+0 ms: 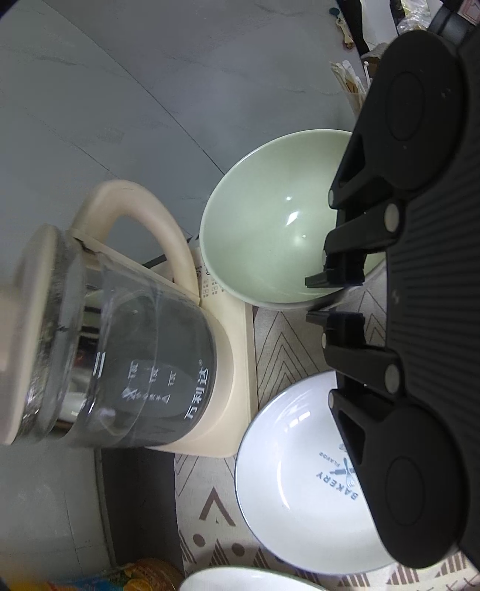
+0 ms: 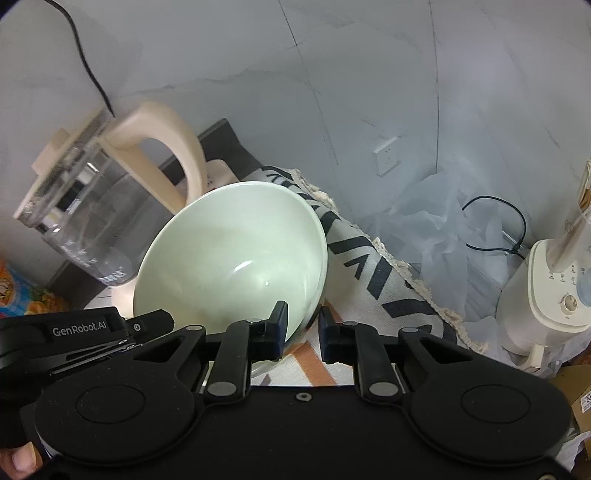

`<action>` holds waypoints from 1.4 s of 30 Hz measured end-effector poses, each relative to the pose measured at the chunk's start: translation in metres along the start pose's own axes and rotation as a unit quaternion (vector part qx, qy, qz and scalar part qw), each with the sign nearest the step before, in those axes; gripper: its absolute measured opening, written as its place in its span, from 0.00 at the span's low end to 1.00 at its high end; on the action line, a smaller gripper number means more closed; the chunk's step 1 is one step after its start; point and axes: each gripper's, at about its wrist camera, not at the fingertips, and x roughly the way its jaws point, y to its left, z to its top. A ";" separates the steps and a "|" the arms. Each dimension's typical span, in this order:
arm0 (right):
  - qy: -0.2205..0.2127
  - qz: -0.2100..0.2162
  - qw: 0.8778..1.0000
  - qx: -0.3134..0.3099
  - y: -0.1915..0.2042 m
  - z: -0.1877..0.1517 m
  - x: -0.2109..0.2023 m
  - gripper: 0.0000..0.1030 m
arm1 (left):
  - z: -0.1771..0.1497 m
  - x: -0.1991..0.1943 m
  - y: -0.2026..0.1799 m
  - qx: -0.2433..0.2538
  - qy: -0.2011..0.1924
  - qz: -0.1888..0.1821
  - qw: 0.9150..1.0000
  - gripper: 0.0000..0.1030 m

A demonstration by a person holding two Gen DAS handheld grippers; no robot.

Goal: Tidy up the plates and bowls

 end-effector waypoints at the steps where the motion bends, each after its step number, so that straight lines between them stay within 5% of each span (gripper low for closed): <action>1: -0.003 0.002 1.000 -0.001 0.001 0.000 -0.003 0.17 | 0.000 -0.004 0.000 -0.002 -0.002 -0.001 1.000 0.10; 27: -0.068 0.056 0.994 -0.066 0.041 -0.021 -0.092 0.17 | -0.027 -0.101 0.027 -0.024 -0.074 -0.003 0.997 0.09; 42: -0.065 0.088 0.989 -0.097 0.055 -0.051 -0.119 0.17 | -0.061 -0.150 0.051 -0.039 -0.096 0.009 0.995 0.09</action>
